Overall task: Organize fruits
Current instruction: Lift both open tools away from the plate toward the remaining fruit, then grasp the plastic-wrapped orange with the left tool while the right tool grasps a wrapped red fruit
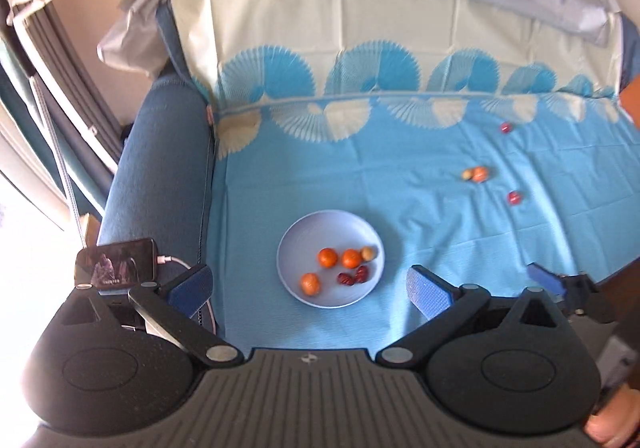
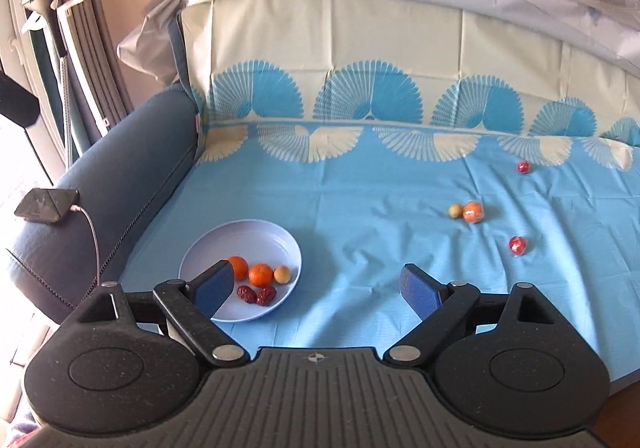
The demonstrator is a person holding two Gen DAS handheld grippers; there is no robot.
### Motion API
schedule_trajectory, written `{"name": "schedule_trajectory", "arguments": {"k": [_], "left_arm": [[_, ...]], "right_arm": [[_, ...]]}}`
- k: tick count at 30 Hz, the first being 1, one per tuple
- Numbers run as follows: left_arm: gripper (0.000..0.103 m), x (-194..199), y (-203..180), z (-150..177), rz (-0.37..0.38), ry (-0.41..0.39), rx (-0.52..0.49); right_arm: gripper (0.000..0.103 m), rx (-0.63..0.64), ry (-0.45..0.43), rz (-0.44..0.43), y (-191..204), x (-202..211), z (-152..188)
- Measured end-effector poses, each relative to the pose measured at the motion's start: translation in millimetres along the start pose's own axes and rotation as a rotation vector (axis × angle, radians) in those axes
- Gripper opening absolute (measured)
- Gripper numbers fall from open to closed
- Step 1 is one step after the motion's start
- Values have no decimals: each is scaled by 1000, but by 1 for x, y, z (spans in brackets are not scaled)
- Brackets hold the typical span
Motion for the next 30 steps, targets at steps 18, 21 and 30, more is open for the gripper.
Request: {"name": "schedule_trajectory", "arguments": {"k": [18,21,30], "left_arm": [[103,124,-77,-9,80,-204,-113],[103,125,-81,-11,86,-206,-115],[103,112,-91,-20,102,-169,-122]], "right_arm": [[93,-26,-118,127,-59,58,-3],[93,-25,-127,141,-66,61,-2],[93,-47,-151,174,-86,62,-3]]}}
Point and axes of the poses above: each gripper's, at about its wrist camera, not at the fingertips, and x roughly against the way its jaws point, y to its left, z to its underside, the point moved 8 cm from there along -x, roughly the way its jaws point, and after that the axes turned 4 degrees about z, right-handed, at the moved point
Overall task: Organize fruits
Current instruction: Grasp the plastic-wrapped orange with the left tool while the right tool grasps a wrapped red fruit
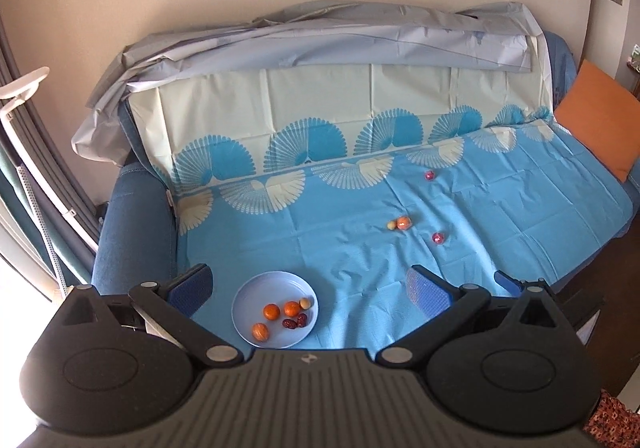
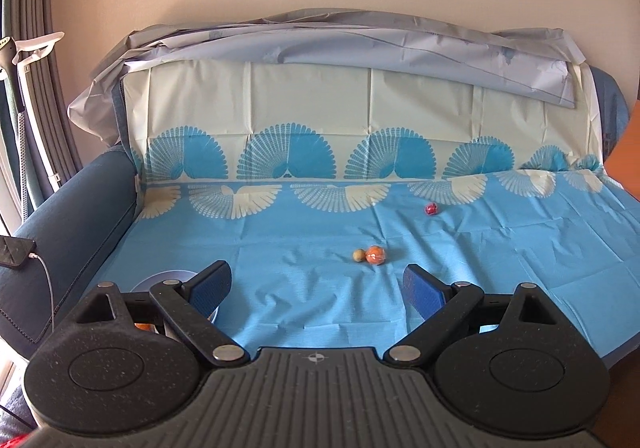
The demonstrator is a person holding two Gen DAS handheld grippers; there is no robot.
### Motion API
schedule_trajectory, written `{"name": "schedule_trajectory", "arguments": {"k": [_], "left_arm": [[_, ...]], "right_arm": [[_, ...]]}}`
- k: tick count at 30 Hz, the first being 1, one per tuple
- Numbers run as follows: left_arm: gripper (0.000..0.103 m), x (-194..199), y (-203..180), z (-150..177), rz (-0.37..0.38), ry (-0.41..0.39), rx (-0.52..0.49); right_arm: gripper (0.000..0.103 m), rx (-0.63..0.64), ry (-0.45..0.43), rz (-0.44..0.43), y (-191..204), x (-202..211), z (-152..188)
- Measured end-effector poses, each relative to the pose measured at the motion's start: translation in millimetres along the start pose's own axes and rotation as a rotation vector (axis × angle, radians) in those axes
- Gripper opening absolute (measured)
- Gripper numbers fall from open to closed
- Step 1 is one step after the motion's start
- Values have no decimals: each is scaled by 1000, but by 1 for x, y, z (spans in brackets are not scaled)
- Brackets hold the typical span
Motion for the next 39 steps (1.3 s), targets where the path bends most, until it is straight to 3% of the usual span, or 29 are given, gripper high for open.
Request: {"name": "schedule_trajectory", "arguments": {"k": [5,6,7,11,15,18,25,28,32,36,39], "left_arm": [[103,-10,-11,-12,-50,-29,-33],[103,-13,-14,-14,-32,-30,-38],[103,-20,-19,-17,-6,-32,-61],[103,-63,-24,-20,-50,13,-95],[103,-135,-25,-11,-58,120,-110],[103,-198,-31,0,-24,178,-116],[103,-369,-67,-5,128,179,-91],[103,-446,-87,-20,139,184,-158],[102,-539,-134,-29,227,230,-285],[101,-608,-179,-26,282,277,-449],[92,-649,-200,-16,282,334,-543]], "right_arm": [[94,2,8,22,-13,-9,2],[94,-2,13,27,-16,-11,3],[95,-5,18,32,-19,-14,3],[96,-19,37,59,-40,-29,4],[98,-32,36,109,-75,-50,4],[98,-59,44,139,-108,-75,5],[99,-108,140,150,-156,-177,27],[99,-119,171,179,-162,-225,43],[99,-113,182,198,-162,-287,63],[98,-114,226,197,-161,-340,85],[96,-122,253,189,-161,-368,96]]}}
Point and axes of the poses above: each gripper's, at about its wrist camera, not at the fingertips, and x roughly against the way its jaws point, y to its left, z to its underside, the point moved 8 cm from there along -x, roughly the way its jaws point, and after that the axes turned 4 degrees about z, right-handed, at the moved point
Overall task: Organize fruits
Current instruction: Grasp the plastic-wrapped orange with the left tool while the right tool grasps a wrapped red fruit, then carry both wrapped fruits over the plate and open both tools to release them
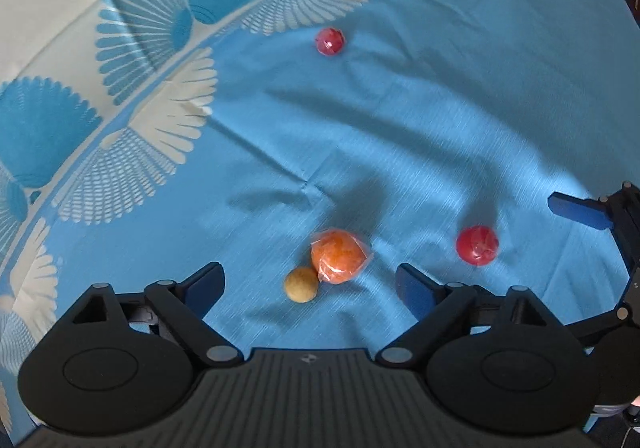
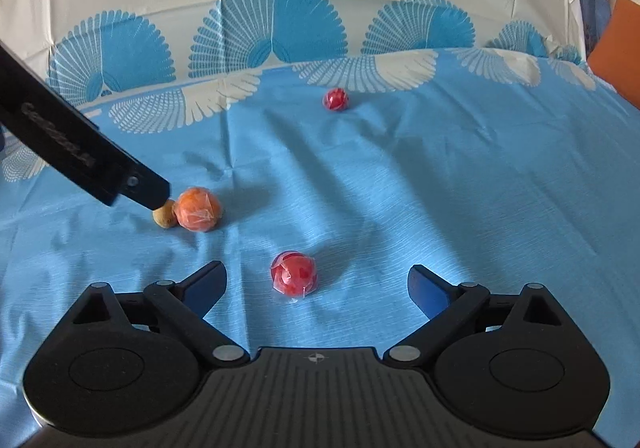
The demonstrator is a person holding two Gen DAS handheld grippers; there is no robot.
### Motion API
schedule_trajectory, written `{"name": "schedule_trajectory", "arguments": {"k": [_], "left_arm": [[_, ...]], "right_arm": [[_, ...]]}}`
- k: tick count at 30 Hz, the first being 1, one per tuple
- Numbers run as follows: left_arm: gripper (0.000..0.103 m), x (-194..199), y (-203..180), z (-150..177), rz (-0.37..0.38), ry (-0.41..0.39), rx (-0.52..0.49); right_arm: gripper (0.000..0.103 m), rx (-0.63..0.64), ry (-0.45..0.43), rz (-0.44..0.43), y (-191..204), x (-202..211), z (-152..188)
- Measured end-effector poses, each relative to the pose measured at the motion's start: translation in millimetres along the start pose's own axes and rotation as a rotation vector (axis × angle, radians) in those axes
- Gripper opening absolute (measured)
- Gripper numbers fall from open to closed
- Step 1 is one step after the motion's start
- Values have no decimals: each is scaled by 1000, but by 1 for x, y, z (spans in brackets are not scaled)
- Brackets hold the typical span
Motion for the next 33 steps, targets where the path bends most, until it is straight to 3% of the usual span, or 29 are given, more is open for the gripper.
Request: {"name": "schedule_trajectory", "arguments": {"k": [3,6,7,8,10,14,22,27,33], "left_arm": [[85,-30,-4,-1,26,55,-36],[66,-50,-2,3,48,94,-20],[55,-50,0,2,69,89,15],[43,-46,1,-2,89,55,46],[40,-37,1,-5,108,11,59],[40,-12,3,-5,93,-58,64],[40,108,29,19,71,-200,290],[40,202,39,90,-3,-225,412],[40,289,27,206,-106,-201,555]], "right_arm": [[94,2,7,1,1,-18,3],[85,13,21,13,3,-29,10],[76,33,6,39,2,-28,11],[55,52,-15,40,4,-25,12],[30,74,-36,49,5,-19,11],[30,14,-44,63,-5,-5,5],[30,-40,-176,10,-13,86,-29],[30,-25,-226,-63,4,161,-31],[30,36,-189,-201,55,247,-3]]}}
Point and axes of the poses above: each gripper's, at about its wrist camera, not at the fingertips, and x roughly against the way its jaws point, y to its left, z to its underside, the point moved 8 cm from there along -x, roughly the way its jaws point, and after that the axes turned 4 degrees about z, right-handed, at the moved point
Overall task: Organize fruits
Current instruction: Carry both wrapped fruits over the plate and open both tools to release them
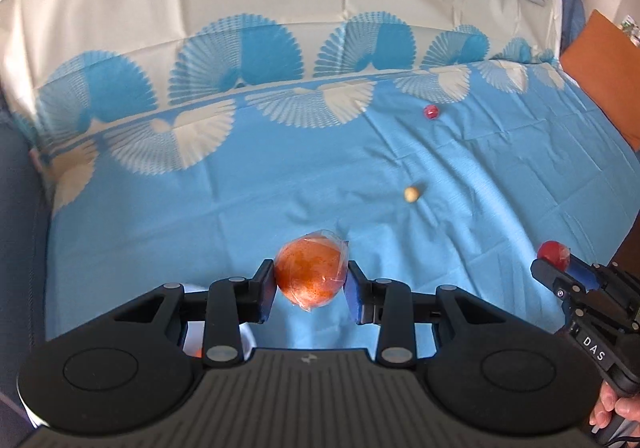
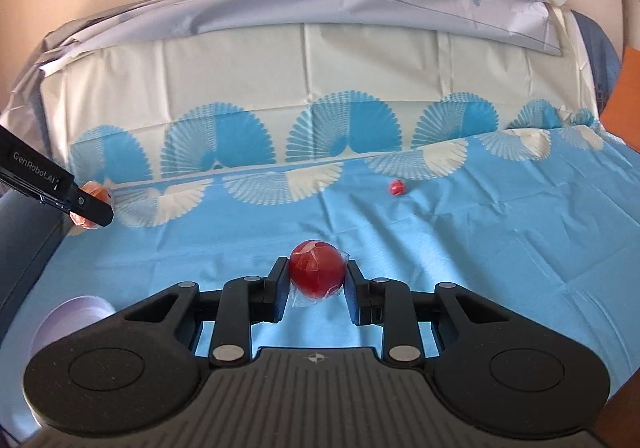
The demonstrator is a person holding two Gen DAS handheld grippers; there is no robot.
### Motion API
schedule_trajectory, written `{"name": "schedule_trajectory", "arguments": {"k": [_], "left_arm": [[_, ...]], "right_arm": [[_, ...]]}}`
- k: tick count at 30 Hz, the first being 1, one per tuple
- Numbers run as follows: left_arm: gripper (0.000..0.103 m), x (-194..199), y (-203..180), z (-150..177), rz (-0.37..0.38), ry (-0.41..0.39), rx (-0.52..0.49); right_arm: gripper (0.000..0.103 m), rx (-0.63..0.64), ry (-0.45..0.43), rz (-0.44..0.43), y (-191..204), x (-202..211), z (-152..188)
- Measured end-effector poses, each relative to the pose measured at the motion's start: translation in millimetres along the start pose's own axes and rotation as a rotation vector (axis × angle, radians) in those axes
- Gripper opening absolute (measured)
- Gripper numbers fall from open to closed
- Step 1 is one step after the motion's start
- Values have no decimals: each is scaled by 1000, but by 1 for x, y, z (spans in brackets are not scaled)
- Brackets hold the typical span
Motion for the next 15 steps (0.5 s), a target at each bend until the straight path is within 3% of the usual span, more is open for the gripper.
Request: {"name": "schedule_trajectory", "arguments": {"k": [8,15], "left_arm": [[40,103,57,120,-126,7,155],[40,152,91,191,-187,3,272]], "right_arm": [[30,121,34,-175,98,84,28],[30,191,64,-294,161,131,56]]}}
Point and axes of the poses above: each gripper's, at about its wrist camera, not at the fingertips, and x roughly against the way its jaws point, y to its left, z to its underside, the point moved 8 cm from there along -x, roughly the way its jaws point, and after that the axes turned 4 degrees about z, right-handed, at the moved point
